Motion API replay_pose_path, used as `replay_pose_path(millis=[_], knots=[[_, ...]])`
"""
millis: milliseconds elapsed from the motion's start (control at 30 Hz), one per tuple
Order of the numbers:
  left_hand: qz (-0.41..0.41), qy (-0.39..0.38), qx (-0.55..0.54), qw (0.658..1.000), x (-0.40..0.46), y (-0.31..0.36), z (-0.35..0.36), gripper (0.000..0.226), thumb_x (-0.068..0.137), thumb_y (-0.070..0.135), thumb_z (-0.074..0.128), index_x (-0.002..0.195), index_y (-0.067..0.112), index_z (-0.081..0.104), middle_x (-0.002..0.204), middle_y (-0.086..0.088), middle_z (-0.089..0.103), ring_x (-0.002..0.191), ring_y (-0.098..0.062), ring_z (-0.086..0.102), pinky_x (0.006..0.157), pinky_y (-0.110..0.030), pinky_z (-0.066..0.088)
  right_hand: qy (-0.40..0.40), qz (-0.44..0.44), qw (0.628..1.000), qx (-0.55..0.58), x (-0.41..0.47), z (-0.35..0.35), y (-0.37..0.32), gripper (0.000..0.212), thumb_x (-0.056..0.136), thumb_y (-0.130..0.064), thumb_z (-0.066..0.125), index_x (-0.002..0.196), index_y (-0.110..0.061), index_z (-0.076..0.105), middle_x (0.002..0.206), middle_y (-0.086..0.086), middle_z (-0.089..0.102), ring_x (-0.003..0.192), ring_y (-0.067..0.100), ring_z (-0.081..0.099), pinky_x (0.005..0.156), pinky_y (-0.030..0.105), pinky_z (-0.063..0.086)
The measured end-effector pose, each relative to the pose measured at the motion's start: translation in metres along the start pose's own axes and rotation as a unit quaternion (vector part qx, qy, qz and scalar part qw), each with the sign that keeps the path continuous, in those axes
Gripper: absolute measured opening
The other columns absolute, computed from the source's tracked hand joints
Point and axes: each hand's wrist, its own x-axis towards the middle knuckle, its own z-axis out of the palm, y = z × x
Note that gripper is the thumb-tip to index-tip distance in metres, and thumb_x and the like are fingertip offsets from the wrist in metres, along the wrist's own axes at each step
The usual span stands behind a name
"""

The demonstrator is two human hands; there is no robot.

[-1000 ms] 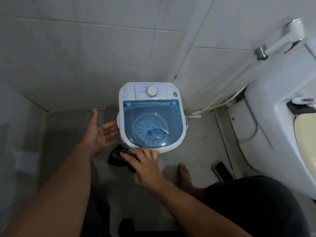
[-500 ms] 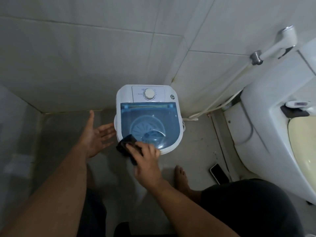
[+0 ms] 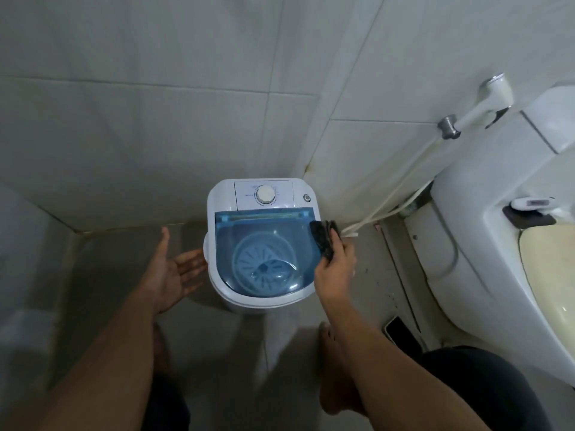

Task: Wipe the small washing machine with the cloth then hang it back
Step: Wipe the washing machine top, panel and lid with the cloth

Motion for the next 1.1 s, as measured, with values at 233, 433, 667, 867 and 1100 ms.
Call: replay_pose_path(millis=[233, 433, 667, 867, 1100], knots=[[-0.009, 0.005, 0.005, 1.000, 0.002, 0.000, 0.000, 0.102, 0.068, 0.094, 0.037, 0.120, 0.013, 0.070, 0.127, -0.008, 0.070, 0.127, -0.026, 0.057, 0.117, -0.054, 0.029, 0.043, 0.043, 0.996, -0.068, -0.001, 0.018, -0.030, 0.070, 0.079, -0.001, 0.064, 0.143, -0.028, 0.054, 0.134, 0.009, 0.052, 0.120, 0.034, 0.048, 0.094, 0.051, 0.034], [-0.010, -0.001, -0.008, 1.000, 0.004, 0.000, -0.002, 0.100, 0.068, 0.094, 0.039, 0.116, 0.013, 0.071, 0.123, -0.007, 0.073, 0.126, -0.026, 0.058, 0.117, -0.053, 0.029, -0.031, -0.052, 0.995, -0.076, -0.025, 0.057, -0.087, 0.074, 0.075, -0.005, 0.067, 0.142, -0.034, 0.054, 0.131, 0.005, 0.052, 0.116, 0.030, 0.048, 0.095, 0.049, 0.034], [-0.007, -0.015, -0.017, 1.000, -0.001, -0.001, 0.000, 0.102, 0.068, 0.095, 0.036, 0.117, 0.013, 0.070, 0.125, -0.008, 0.070, 0.127, -0.026, 0.056, 0.117, -0.052, 0.029, -0.208, -0.186, 0.952, 0.128, -0.018, 0.049, -0.098, 0.069, 0.082, 0.001, 0.054, 0.142, -0.030, 0.056, 0.131, -0.002, 0.055, 0.123, 0.023, 0.053, 0.113, 0.044, 0.042], [-0.002, -0.007, -0.009, 1.000, -0.009, 0.001, 0.002, 0.105, 0.070, 0.094, 0.033, 0.129, 0.013, 0.065, 0.131, -0.008, 0.066, 0.127, -0.025, 0.055, 0.117, -0.052, 0.030, -0.042, -0.039, 0.997, -0.058, 0.018, 0.041, -0.071, 0.065, 0.084, -0.001, 0.059, 0.144, -0.026, 0.053, 0.134, 0.010, 0.052, 0.121, 0.036, 0.048, 0.103, 0.058, 0.041], [-0.005, -0.003, -0.076, 0.997, -0.006, 0.000, -0.002, 0.118, 0.060, 0.101, 0.028, 0.126, 0.012, 0.067, 0.126, -0.011, 0.070, 0.124, -0.025, 0.059, 0.109, -0.050, 0.038, -0.224, -0.299, 0.924, -0.082, -0.036, 0.091, -0.116, 0.067, 0.079, -0.009, 0.054, 0.143, -0.029, 0.054, 0.133, 0.008, 0.054, 0.114, 0.034, 0.050, 0.092, 0.045, 0.040]])
